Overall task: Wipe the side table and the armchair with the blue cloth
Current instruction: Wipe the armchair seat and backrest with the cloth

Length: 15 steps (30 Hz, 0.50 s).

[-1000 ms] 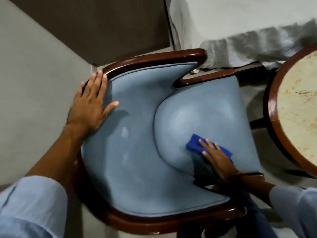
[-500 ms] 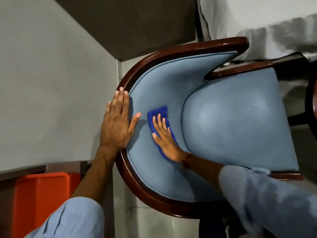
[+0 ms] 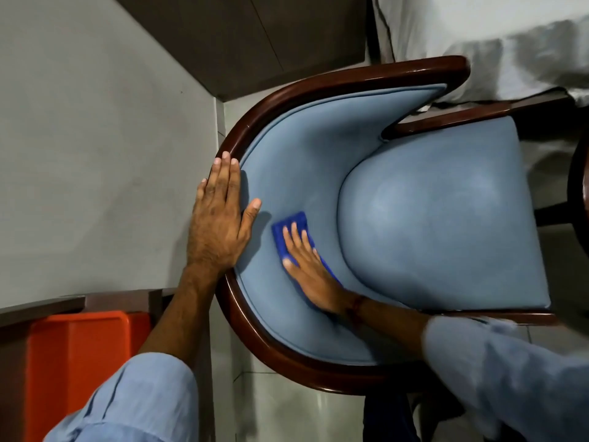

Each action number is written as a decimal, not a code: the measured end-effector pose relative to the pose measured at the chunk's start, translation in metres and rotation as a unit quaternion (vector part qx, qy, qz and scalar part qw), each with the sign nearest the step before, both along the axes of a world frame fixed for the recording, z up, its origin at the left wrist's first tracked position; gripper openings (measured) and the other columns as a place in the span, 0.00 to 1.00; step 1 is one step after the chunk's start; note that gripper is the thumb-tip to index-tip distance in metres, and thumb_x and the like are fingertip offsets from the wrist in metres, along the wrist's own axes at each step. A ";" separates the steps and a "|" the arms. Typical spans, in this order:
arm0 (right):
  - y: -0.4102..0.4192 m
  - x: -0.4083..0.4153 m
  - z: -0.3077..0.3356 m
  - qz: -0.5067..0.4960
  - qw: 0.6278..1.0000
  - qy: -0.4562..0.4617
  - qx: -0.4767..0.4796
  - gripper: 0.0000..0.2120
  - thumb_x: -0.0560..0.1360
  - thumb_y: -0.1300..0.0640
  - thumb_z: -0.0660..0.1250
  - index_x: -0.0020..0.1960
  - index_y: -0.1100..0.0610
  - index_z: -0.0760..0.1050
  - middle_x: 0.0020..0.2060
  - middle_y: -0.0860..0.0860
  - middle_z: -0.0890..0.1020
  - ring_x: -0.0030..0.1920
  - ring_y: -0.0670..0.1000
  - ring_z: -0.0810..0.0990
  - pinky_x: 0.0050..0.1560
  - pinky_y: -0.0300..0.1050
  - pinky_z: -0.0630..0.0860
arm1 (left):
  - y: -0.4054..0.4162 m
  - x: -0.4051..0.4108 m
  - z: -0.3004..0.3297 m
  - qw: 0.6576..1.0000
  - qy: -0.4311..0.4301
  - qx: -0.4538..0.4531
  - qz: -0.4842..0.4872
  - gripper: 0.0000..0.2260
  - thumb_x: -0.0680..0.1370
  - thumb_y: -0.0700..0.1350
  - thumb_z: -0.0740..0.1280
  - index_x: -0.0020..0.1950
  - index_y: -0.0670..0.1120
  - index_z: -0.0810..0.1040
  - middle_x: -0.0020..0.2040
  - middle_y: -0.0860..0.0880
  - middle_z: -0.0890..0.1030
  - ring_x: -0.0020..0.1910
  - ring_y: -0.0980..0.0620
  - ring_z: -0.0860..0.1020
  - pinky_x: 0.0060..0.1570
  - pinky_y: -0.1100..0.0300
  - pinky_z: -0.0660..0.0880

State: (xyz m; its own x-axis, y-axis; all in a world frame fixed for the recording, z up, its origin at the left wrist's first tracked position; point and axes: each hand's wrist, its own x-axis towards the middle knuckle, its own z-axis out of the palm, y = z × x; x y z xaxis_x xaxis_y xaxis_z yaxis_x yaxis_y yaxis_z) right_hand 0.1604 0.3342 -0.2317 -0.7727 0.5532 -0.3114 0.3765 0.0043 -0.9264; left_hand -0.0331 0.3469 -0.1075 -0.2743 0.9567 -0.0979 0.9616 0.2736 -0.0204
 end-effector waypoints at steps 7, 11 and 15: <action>0.099 -0.096 0.011 -0.360 0.926 -0.055 -0.096 0.31 0.87 0.49 0.53 0.84 0.53 0.41 0.84 0.51 0.42 0.84 0.57 0.41 0.79 0.74 0.50 | 0.001 0.000 -0.001 1.000 -0.002 0.005 0.003 0.34 0.84 0.61 0.48 0.84 0.44 0.48 0.85 0.45 0.49 0.84 0.48 0.48 0.82 0.46 0.53; 0.042 -0.049 -0.005 -0.175 0.984 0.002 -0.031 0.30 0.87 0.53 0.53 0.84 0.54 0.42 0.84 0.50 0.41 0.84 0.53 0.37 0.83 0.64 0.40 | 0.000 -0.002 -0.003 0.999 -0.019 0.034 -0.001 0.32 0.85 0.60 0.50 0.84 0.45 0.49 0.85 0.46 0.51 0.84 0.49 0.49 0.81 0.48 0.52; -0.017 0.039 0.006 -0.007 0.999 0.037 -0.026 0.26 0.86 0.61 0.57 0.81 0.56 0.53 0.80 0.44 0.53 0.80 0.35 0.47 0.84 0.53 0.46 | -0.001 -0.003 0.000 0.998 -0.046 0.050 -0.004 0.30 0.85 0.57 0.53 0.84 0.44 0.54 0.85 0.46 0.54 0.84 0.49 0.52 0.81 0.47 0.53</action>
